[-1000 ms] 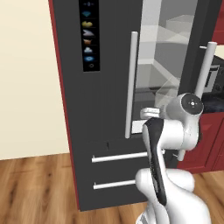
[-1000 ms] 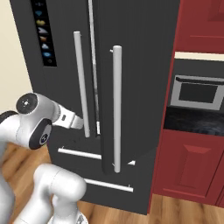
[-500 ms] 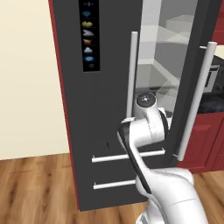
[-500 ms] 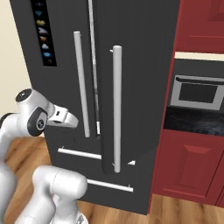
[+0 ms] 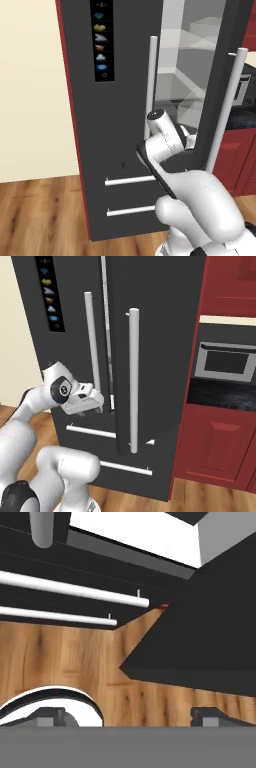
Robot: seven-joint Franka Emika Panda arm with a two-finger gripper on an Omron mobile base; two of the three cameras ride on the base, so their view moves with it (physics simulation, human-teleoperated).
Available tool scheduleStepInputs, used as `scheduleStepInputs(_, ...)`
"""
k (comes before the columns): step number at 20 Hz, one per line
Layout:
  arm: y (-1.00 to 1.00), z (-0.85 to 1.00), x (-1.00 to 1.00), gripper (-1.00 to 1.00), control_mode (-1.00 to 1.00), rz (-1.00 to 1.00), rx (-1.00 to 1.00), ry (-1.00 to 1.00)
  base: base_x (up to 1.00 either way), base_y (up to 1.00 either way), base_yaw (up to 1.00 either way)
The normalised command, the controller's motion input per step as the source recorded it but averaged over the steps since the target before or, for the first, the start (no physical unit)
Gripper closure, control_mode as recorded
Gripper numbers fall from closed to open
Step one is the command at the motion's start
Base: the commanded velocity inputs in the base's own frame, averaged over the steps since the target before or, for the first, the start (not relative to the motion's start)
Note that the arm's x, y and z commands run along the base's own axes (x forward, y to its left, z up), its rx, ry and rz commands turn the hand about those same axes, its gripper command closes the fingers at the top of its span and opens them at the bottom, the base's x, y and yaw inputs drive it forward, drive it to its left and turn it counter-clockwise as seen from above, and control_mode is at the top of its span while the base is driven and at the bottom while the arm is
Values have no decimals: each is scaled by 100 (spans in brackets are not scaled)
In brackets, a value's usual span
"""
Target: Place one of the steaks on the plate and the other in the bowl. Then place the bowl in the fridge.
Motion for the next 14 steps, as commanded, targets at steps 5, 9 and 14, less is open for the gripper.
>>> scheduleStepInputs(5, -55, -65, 28, -100, -100, 13, -7, 20, 0, 0, 0)
scheduleStepInputs(9, -9, -38, 22, -100, -100, 20, -9, 51, 0, 0, 0)
scheduleStepInputs(14, 2, -30, 24, -100, -100, 21, -19, 52, 0, 0, 0)
